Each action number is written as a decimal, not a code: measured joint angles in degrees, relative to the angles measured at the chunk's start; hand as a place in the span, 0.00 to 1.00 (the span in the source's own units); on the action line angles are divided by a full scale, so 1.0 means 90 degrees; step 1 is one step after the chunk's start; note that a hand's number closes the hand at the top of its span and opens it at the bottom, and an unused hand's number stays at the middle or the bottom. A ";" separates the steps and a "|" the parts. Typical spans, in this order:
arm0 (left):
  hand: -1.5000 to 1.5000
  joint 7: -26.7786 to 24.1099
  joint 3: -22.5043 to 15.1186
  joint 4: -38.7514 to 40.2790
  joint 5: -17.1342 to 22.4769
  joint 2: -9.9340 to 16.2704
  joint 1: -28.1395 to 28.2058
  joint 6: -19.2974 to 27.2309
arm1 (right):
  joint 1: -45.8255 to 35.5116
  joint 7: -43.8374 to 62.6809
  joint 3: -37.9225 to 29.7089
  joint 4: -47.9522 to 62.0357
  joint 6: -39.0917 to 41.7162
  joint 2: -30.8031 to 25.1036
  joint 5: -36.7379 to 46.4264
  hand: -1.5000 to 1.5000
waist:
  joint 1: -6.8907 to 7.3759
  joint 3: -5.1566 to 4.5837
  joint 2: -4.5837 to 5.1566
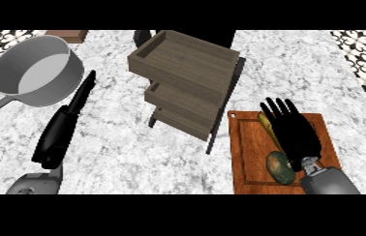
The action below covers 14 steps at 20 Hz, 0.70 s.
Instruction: Pick the pear from the cutting board and place it in the tiered basket
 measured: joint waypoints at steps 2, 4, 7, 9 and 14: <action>0.50 -0.0052 0.0045 0.0053 -0.0020 -0.0001 -0.0011 -0.0019 | -0.0063 -0.0168 0.0028 0.0282 -0.0052 -0.0027 0.0123 1.00 | 0.0006 -0.0013 -0.0005; 0.50 -0.0149 0.0076 0.0019 0.0014 0.0026 0.0129 -0.0065 | -0.0061 -0.0461 -0.0101 0.0403 -0.0182 0.0021 -0.0104 1.00 | 0.0018 -0.0022 -0.0010; 0.50 -0.0112 0.0121 -0.0037 0.0028 0.0033 0.0117 -0.0123 | -0.0175 -0.0764 -0.0124 0.0604 -0.0396 0.0126 -0.0134 1.00 | 0.0016 -0.0041 -0.0022; 0.50 -0.0146 0.0180 0.0060 0.0031 0.0037 0.0036 -0.0148 | -0.0123 -0.0974 -0.0107 0.0621 -0.0681 0.0094 -0.0066 1.00 | 0.0005 -0.0050 -0.0032; 0.50 -0.0047 0.0182 0.0074 -0.0032 -0.0060 -0.0059 -0.0149 | -0.0078 -0.1364 -0.0134 0.0384 -0.1078 0.0072 -0.0009 1.00 | -0.0012 -0.0021 -0.0018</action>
